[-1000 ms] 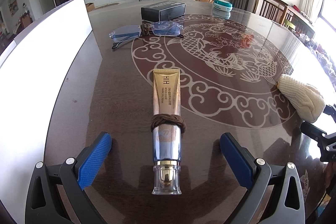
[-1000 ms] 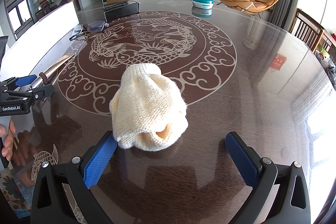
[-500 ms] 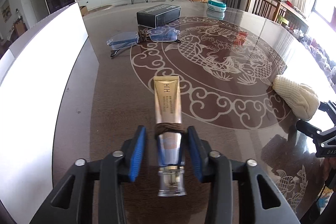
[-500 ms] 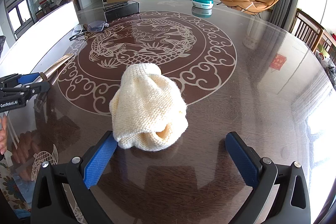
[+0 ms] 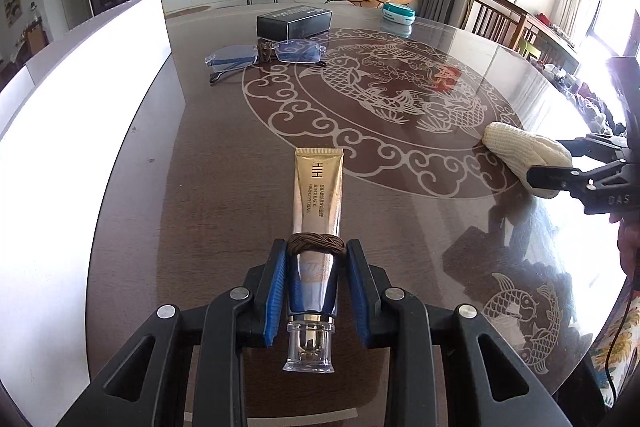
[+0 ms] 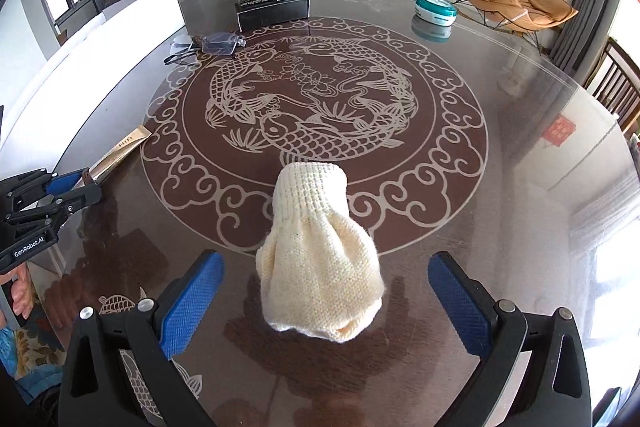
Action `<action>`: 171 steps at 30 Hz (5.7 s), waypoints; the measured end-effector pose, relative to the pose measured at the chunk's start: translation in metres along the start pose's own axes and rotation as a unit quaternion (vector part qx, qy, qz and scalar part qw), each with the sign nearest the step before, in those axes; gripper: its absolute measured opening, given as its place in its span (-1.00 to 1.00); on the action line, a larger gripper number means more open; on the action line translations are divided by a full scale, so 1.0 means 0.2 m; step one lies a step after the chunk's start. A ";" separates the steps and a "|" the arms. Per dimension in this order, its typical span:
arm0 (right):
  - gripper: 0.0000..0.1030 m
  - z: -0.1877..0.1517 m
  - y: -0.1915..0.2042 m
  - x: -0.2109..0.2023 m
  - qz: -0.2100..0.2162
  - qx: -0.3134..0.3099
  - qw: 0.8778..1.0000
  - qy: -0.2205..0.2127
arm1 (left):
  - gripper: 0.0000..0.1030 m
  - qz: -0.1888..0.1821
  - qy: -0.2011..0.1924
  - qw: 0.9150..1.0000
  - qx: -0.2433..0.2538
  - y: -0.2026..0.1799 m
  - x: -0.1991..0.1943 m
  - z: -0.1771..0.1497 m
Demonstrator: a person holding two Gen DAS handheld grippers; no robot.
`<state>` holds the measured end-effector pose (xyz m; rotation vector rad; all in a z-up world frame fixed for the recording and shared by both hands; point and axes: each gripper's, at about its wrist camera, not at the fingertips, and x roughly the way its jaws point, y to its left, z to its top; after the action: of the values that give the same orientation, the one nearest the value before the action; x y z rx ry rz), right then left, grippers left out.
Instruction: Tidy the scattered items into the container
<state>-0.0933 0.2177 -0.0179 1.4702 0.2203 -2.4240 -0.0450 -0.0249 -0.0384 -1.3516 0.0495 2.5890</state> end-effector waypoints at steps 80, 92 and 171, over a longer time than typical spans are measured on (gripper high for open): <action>0.90 -0.10 0.47 -0.04 -0.065 -0.054 0.990 -0.111 | 0.68 0.027 -0.100 0.994 -0.024 0.14 -0.68 -0.01; 0.90 -0.20 0.18 0.00 -0.084 -0.006 0.993 -0.086 | 0.68 0.065 -0.021 0.998 0.004 -0.20 -0.05 0.03; 1.00 0.53 0.44 0.50 0.080 -0.159 0.982 -0.065 | 1.00 0.064 0.003 0.998 -0.026 0.08 0.13 0.04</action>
<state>-0.1967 0.0868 -0.0553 1.1408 0.4216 -2.2234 -0.0682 -0.0348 -0.0560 -1.4174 0.0711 2.7093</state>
